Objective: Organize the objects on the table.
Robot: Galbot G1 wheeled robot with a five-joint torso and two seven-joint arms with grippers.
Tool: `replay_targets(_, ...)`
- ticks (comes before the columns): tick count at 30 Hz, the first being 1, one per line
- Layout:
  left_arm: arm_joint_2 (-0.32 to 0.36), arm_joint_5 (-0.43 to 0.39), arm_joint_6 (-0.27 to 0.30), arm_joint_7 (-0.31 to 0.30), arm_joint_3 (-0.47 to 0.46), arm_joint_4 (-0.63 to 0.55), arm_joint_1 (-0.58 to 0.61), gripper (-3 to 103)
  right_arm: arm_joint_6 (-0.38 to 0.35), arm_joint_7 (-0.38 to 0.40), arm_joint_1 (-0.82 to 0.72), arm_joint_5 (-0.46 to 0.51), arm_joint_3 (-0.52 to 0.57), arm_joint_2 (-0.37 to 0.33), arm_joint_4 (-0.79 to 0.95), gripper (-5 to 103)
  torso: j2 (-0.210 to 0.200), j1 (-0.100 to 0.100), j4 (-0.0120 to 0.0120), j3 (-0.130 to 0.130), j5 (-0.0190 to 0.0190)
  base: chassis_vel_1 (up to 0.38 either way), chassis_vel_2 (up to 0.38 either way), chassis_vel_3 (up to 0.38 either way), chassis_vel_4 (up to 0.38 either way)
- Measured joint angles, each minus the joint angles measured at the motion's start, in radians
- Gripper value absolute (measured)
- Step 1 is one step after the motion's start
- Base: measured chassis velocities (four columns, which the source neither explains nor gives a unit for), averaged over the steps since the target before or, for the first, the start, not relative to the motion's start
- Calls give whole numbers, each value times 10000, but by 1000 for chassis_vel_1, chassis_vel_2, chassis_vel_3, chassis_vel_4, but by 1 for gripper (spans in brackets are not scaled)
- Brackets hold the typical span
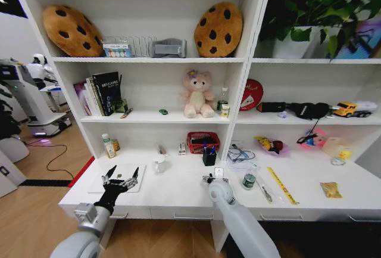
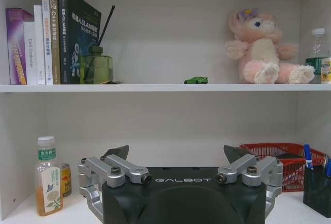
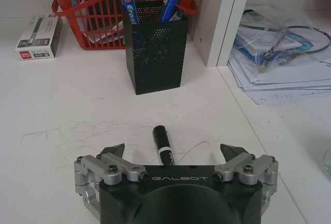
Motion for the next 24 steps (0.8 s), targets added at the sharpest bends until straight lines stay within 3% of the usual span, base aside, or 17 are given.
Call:
replay_targets(5, 0, 0, 0, 0, 0, 0, 0, 100, 38, -213, 139, 22, 0, 38, -236, 103, 0, 0, 0, 1, 0, 0, 0, 0, 0)
replay_targets(13, 0, 0, 0, 0, 0, 0, 0, 100, 165, -305, 388, 290, -8, 166, -601, 90, 0, 1, 0, 0, 0, 0, 0, 0, 0)
replay_targets(14, 0, 0, 0, 0, 0, 0, 0, 100, 173, -299, 392, 317, 10, 165, -626, 82, 0, 1, 0, 0, 0, 0, 0, 0, 0)
replay_targets(17, 0, 0, 0, 0, 0, 0, 0, 100, 187, -297, 382, 333, 69, 151, -680, 75, 0, 0, 0, 1, 0, 0, 0, 0, 0)
replay_targets(20, 0, 0, 0, 0, 0, 0, 0, 100, 198, -303, 367, 332, 100, 149, -698, 75, 0, 1, 0, 1, 0, 0, 0, 0, 0)
replay_targets(21, 0, -1, 0, 0, 0, 0, 0, 100, 219, -333, 337, 325, 164, 146, -709, 70, 0, 0, 0, 1, 0, 0, 0, 0, 0)
replay_targets(24, 0, 0, 0, 0, 0, 0, 0, 100, 250, -448, 310, 319, 252, 121, -710, 66, 0, 1, 0, 0, 0, 0, 0, 0, 0)
